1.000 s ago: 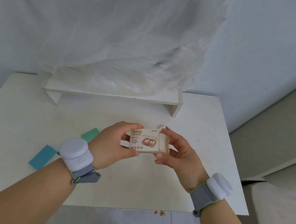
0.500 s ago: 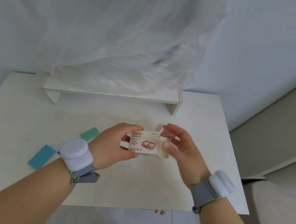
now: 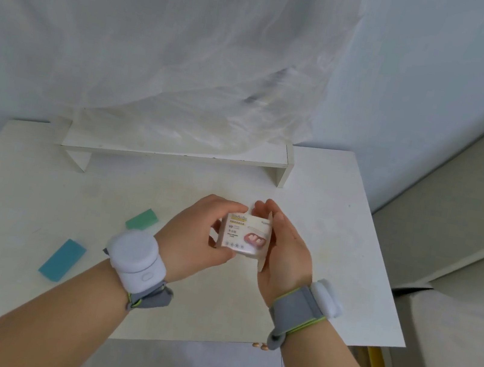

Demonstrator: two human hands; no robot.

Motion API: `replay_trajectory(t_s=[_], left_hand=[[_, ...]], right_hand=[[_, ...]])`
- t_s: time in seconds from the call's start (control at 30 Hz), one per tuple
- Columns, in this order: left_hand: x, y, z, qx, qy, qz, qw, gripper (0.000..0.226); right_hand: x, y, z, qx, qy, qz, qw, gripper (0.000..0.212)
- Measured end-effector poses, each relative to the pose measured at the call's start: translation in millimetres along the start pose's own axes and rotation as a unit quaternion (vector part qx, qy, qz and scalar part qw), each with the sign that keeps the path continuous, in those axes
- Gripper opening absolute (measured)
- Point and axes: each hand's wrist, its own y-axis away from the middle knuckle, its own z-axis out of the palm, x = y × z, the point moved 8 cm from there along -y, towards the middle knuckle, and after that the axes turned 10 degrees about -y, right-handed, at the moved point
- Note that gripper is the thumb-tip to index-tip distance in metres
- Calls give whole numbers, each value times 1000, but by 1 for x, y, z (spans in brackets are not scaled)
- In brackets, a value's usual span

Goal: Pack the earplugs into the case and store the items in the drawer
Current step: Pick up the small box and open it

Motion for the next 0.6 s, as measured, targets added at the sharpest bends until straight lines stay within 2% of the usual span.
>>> replay_trajectory(t_s=[0.07,0.2,0.43,0.6], left_hand=[[6,0,-1,7,-15,10,1000,61],[25,-1,2,-4,-39,33,999,62],[37,-2,19,-73,-114,42,990,57],[35,0,12,-60,-95,50,992,54]], right_hand=[[15,-5,-7,1,-54,65,996,22],[42,-1,-15,23,-130,170,977,35],[59,11,-16,15,-167,207,964,40],[67,11,-28,36,-178,226,957,37]])
